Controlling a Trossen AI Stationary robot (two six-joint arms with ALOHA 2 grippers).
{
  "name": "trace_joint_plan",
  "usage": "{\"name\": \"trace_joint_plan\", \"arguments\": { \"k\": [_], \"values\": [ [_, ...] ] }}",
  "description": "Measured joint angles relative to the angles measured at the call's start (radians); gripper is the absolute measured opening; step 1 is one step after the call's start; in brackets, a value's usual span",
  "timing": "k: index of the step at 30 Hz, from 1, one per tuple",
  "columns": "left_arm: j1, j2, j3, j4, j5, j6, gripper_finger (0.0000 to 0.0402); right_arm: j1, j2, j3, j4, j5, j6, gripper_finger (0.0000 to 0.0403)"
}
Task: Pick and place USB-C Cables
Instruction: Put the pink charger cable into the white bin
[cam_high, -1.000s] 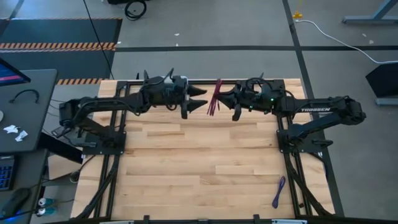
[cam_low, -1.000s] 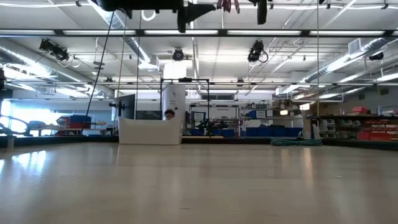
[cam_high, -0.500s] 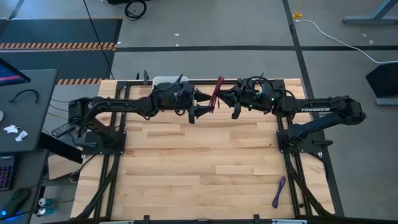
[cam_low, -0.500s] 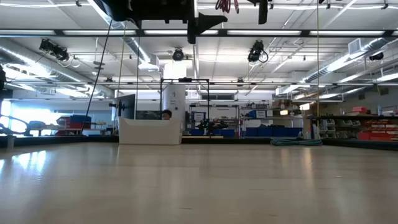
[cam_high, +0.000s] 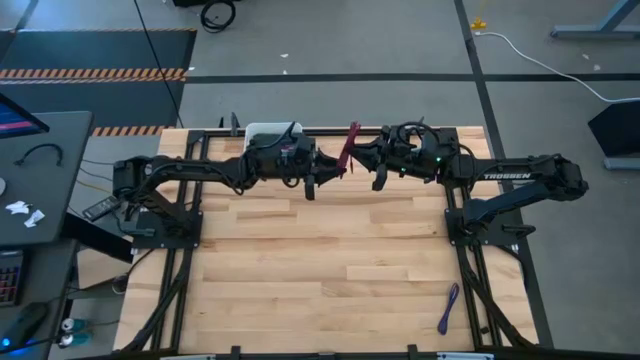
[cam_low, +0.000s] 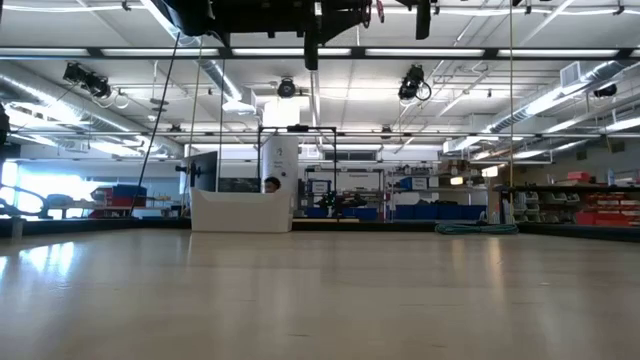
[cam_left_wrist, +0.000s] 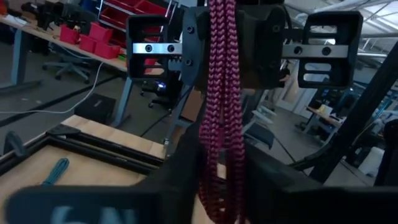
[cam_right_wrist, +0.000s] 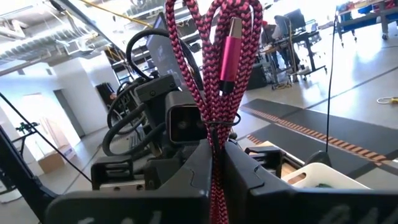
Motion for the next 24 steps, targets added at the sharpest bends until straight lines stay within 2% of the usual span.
{"name": "trace_joint_plan", "arguments": {
  "k": [3, 5, 10, 14, 20, 24],
  "values": [
    [0.0, 0.0, 0.0, 0.003, 0.019, 0.029, 0.0041, 0.0, 0.0, 0.0, 0.0, -0.002, 0.0, 0.0031],
    [0.001, 0.0, 0.0, 0.006, 0.031, 0.031, 0.0018, 0.0, 0.0, 0.0, 0.002, -0.009, 0.001, 0.004],
    [0.0, -0.008, 0.0, -0.001, 0.039, 0.031, 0.0022, 0.003, -0.002, 0.0, 0.013, -0.056, 0.019, 0.0067],
    [0.011, -0.061, 0.0, -0.058, 0.036, 0.081, 0.0019, 0.003, -0.024, 0.0, 0.092, -0.067, 0.019, 0.0093],
    [0.082, -0.209, 0.001, -0.335, -0.003, 0.208, 0.0019, -0.015, -0.101, 0.002, 0.126, -0.029, 0.016, 0.0131],
    [0.181, -0.337, 0.002, -0.663, -0.091, 0.387, 0.0019, -0.029, -0.149, 0.002, 0.126, -0.022, -0.007, 0.0143]
  ]
}}
